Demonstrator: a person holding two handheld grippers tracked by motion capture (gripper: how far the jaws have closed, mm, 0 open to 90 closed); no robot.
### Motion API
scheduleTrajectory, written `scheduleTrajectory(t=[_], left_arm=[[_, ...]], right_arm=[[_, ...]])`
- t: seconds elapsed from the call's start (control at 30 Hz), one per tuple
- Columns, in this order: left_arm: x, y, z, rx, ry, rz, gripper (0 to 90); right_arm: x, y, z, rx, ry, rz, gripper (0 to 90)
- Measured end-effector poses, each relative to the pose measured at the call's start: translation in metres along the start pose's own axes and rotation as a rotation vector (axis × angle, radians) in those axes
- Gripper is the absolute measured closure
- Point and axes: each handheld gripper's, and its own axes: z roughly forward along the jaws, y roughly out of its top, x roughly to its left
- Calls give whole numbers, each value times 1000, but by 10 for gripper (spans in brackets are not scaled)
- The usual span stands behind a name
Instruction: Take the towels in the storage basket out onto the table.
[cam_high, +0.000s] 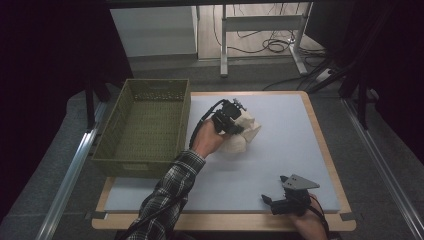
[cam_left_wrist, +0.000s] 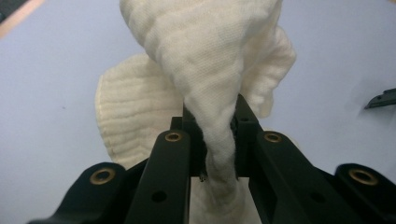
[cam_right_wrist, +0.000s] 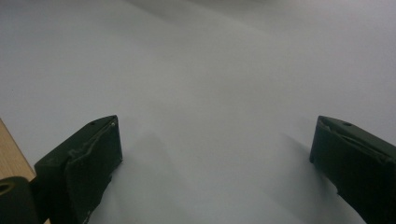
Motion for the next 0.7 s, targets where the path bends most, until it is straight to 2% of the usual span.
scheduleTrajectory(t=[0.2, 0.3, 0.53, 0.67, 0.7], left_arm=[[-3, -13, 19, 24, -7, -8, 800], [-3, -24, 32, 36, -29, -23, 792], [-5, -39, 46, 53, -61, -39, 770], [-6, -45, 52, 53, -79, -45, 697], [-8, -48, 57, 53, -99, -58, 654]], right_arm=[[0, 0, 0, 0, 0, 0, 23], [0, 0, 0, 0, 0, 0, 23], [0, 0, 0, 0, -1, 0, 23], [0, 0, 0, 0, -2, -2, 23], [0, 0, 0, 0, -2, -2, 22]])
